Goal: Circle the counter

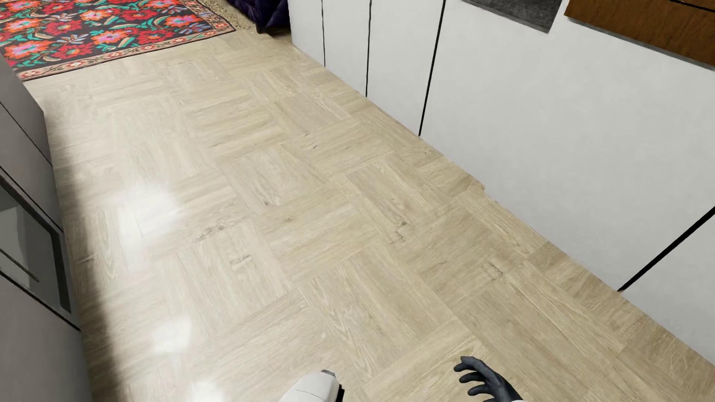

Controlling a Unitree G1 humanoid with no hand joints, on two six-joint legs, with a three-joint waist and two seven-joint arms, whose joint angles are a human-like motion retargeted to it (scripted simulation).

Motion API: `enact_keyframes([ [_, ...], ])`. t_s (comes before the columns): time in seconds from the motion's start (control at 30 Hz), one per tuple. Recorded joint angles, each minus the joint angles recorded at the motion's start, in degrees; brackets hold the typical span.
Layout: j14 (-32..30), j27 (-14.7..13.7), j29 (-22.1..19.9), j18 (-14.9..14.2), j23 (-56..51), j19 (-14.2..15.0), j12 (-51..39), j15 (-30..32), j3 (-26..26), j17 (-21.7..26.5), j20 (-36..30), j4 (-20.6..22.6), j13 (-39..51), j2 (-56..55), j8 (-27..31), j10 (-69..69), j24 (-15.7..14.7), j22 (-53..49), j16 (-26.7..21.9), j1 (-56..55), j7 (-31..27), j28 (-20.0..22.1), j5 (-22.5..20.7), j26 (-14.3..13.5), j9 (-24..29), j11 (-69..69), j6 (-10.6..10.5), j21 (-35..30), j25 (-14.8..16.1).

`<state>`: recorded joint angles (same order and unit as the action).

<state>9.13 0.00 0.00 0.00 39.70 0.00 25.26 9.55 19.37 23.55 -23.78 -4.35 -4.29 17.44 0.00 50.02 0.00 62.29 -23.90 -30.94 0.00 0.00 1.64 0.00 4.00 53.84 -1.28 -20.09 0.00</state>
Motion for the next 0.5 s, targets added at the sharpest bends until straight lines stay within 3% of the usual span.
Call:
enact_keyframes([
  [0.03,2.3,0.0,0.0,0.0,1.3,0.0,-0.6,3.1,-2.5,-0.6,0.4,3.0,-1.7,-5.1,0.0,0.3,0.0,-0.9,0.6,5.1,0.0,0.0,-0.1,0.0,1.6,12.8,0.4,-1.9,0.0],
  [0.1,4.6,0.0,0.0,0.0,7.1,0.0,-2.0,-4.6,-8.4,-2.9,1.8,4.6,-4.3,-18.8,0.0,-5.1,0.0,-5.9,2.2,16.4,0.0,0.0,-3.4,0.0,2.4,26.6,-0.8,-5.6,0.0],
  [0.17,4.6,0.0,0.0,0.0,11.5,0.0,-3.0,-1.3,-16.1,-3.9,4.0,3.9,-9.7,-29.8,0.0,-13.5,0.0,-14.8,3.2,28.6,0.0,0.0,-6.9,0.0,2.3,15.6,-3.2,-7.2,0.0],
  [0.2,4.9,0.0,0.0,0.0,13.4,0.0,-4.0,2.9,-19.6,-3.8,4.4,2.9,-12.2,-33.8,0.0,-16.8,0.0,-19.6,3.1,33.9,0.0,0.0,-7.7,0.0,2.2,3.5,-4.0,-9.2,0.0],
  [0.23,5.6,0.0,0.0,0.0,15.1,0.0,-5.9,3.2,-22.4,-3.6,4.6,2.1,-14.4,-37.0,0.0,-18.9,0.0,-23.8,2.8,38.0,0.0,0.0,-7.5,0.0,2.0,-9.2,-4.3,-10.4,0.0],
  [0.27,7.1,0.0,0.0,0.0,16.9,0.0,-8.4,-5.0,-24.8,-3.1,4.8,1.9,-15.8,-39.5,0.0,-20.1,0.0,-27.5,2.2,41.2,0.0,0.0,-6.6,0.0,1.7,-19.9,-3.9,-13.6,0.0],
  [0.3,9.1,0.0,0.0,0.0,18.2,0.0,-10.8,-19.5,-26.9,-2.3,5.1,1.5,-16.9,-41.2,0.0,-20.4,0.0,-30.3,1.5,44.2,0.0,0.0,-5.5,0.0,1.4,-25.9,-3.6,-18.2,0.0],
  [0.33,10.7,0.0,0.0,0.0,18.8,0.0,-12.5,-29.4,-29.2,-1.8,6.4,0.9,-18.6,-43.2,0.0,-20.0,0.0,-32.6,1.2,47.0,0.0,0.0,-3.9,0.0,1.2,-26.7,-3.3,-20.0,0.0],
  [0.37,10.5,0.0,0.0,0.0,19.8,0.0,-13.6,-28.9,-31.2,-1.5,8.1,0.0,-20.0,-45.1,0.0,-19.4,0.0,-33.7,1.3,49.9,0.0,0.0,-2.9,0.0,1.6,-26.3,-3.4,-21.4,0.0],
  [0.4,7.1,0.0,0.0,0.0,20.9,0.0,-13.4,-19.9,-32.4,-1.4,9.7,-1.5,-21.0,-46.8,0.0,-17.5,0.0,-34.0,1.8,52.1,0.0,0.0,-3.5,0.0,1.7,-25.1,-4.1,-22.2,0.0],
  [0.47,-8.8,0.0,0.0,0.0,23.1,0.0,-11.3,2.6,-31.6,-2.0,10.8,-5.1,-22.4,-48.7,0.0,-6.0,0.0,-31.3,3.1,49.9,0.0,0.0,-7.8,0.0,-0.5,-18.9,-6.8,-21.5,0.0],
  [0.5,-16.4,0.0,0.0,0.0,23.4,0.0,-10.2,4.7,-29.3,-1.9,9.6,-6.5,-22.1,-46.7,0.0,3.7,0.0,-28.1,4.0,47.1,0.0,0.0,-11.0,0.0,-0.1,-15.0,-8.4,-22.3,0.0],
])
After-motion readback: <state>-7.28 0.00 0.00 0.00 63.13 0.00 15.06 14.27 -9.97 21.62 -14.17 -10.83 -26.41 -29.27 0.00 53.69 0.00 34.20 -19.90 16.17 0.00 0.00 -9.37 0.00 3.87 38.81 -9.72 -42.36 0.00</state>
